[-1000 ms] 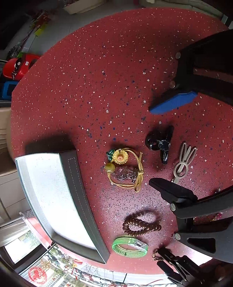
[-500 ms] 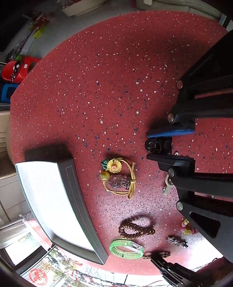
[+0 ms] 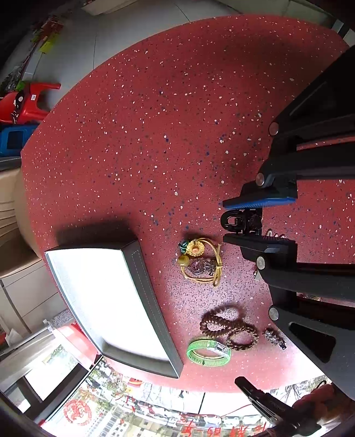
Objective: Organize jewelry
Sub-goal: 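Open the left gripper around the green bangle and close on it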
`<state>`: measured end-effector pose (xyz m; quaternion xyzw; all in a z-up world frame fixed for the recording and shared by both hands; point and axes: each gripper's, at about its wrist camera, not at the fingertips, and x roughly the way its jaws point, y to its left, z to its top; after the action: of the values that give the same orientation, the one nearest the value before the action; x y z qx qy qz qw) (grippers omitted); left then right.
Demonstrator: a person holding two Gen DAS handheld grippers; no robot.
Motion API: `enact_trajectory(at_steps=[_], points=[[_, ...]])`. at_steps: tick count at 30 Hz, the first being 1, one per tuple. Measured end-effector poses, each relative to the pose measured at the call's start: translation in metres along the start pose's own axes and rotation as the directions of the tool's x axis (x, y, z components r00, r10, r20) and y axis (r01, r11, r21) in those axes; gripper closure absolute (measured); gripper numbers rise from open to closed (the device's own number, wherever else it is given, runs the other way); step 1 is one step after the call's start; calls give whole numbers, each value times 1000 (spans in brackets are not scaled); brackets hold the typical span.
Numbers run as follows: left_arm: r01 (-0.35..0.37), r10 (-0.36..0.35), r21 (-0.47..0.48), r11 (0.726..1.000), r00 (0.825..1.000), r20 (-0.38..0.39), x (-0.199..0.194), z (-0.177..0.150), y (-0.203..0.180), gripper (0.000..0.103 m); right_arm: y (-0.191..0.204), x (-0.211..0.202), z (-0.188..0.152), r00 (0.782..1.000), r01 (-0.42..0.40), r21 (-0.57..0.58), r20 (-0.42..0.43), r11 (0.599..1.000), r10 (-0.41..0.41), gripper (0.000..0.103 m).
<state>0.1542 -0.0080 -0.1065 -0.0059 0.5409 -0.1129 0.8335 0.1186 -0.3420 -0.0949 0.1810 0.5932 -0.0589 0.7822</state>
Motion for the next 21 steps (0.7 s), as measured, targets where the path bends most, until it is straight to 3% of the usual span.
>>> enact_trajectory(at_steps=[6, 10, 15, 16, 17, 18, 21], points=[[7, -6, 9, 1000, 1000, -17, 4, 2, 3, 85, 11, 1, -1, 999, -35, -14, -18, 999, 35, 84], [-32, 32, 1, 999, 999, -21, 12, 9, 2, 85, 16, 7, -3, 998, -56, -18, -28, 998, 56, 84], [-53, 50, -59, 997, 998, -43, 27, 23, 10, 85, 20, 5, -1, 997, -77, -26, -29, 997, 76, 84], [-54, 50, -73, 996, 997, -56, 30, 25, 12, 68, 21, 4, -1, 996, -81, -27, -28, 996, 80, 84], [-54, 47, -86, 995, 996, -71, 33, 28, 13, 42, 20, 3, -2, 996, -86, -27, -27, 996, 85, 84], [-67, 59, -99, 993, 995, -82, 36, 30, 14, 0, 20, 2, -1, 996, -90, -26, -27, 996, 89, 84], [-101, 96, -82, 992, 993, -70, 37, 36, 9, 0, 19, 1, -1, 995, -98, -24, -23, 995, 97, 84]])
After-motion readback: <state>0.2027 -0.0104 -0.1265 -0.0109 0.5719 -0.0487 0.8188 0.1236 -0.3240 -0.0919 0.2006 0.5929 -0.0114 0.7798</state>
